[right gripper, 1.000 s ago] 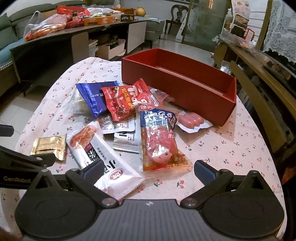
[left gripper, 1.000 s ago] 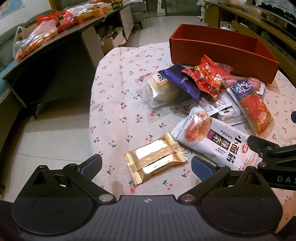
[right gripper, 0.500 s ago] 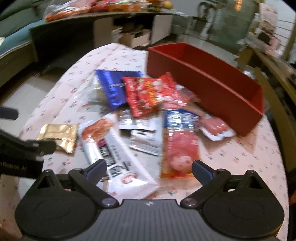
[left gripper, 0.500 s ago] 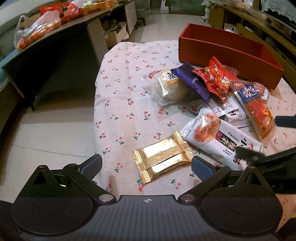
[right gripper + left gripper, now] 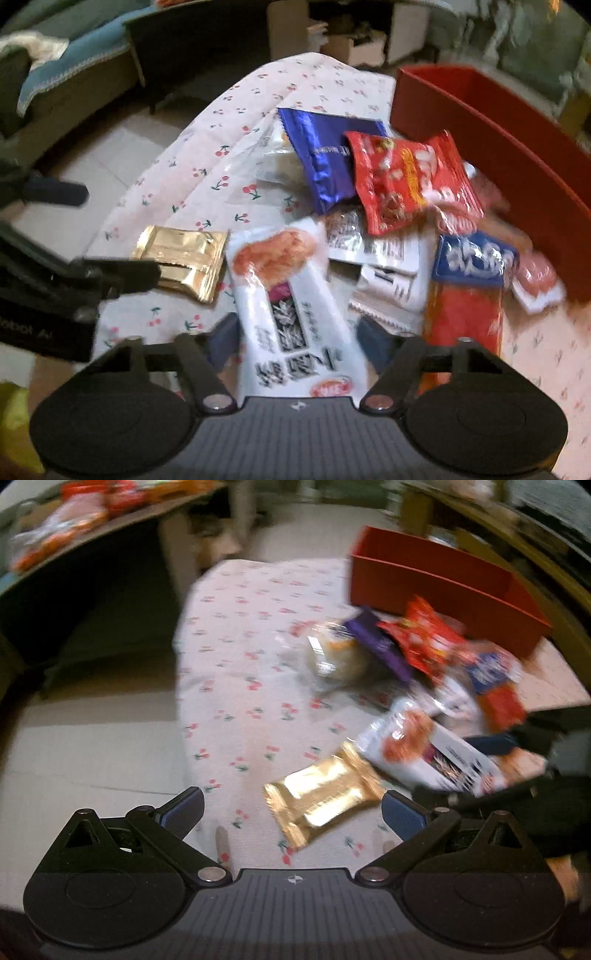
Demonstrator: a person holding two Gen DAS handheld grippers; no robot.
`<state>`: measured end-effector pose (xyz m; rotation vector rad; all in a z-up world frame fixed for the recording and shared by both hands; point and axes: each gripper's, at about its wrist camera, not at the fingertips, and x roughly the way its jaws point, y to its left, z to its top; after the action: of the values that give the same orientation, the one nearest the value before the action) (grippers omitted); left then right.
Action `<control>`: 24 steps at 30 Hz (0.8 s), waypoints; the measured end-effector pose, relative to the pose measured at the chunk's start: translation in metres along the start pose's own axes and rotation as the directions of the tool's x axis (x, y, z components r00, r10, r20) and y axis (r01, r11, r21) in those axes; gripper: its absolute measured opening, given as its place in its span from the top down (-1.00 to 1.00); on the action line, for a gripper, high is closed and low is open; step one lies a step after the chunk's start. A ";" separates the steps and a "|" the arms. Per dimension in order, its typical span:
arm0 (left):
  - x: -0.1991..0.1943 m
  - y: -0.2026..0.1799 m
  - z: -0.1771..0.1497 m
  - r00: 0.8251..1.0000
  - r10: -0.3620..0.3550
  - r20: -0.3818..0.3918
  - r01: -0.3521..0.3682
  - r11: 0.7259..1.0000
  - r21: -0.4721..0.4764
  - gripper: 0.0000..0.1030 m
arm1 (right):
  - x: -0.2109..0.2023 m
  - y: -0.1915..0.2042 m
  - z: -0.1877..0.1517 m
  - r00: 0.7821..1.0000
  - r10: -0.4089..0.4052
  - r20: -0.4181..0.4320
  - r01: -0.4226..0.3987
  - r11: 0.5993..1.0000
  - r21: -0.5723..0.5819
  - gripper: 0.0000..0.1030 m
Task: Organize snacks
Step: 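Grasp the gold cake with the left tool while the right tool grasps the white noodle bag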
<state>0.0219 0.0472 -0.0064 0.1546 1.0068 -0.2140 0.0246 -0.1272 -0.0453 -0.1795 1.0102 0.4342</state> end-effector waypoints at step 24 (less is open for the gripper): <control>0.055 -0.024 0.019 0.967 -0.198 -0.160 0.250 0.855 0.454 -0.33 | -0.014 -0.009 -0.030 0.998 0.023 -0.053 -0.020 0.999 0.044 -0.57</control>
<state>0.0600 0.0139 -0.0437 0.4993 1.0660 -0.6744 -0.0012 -0.1498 -0.0493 -0.1425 1.0742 0.4287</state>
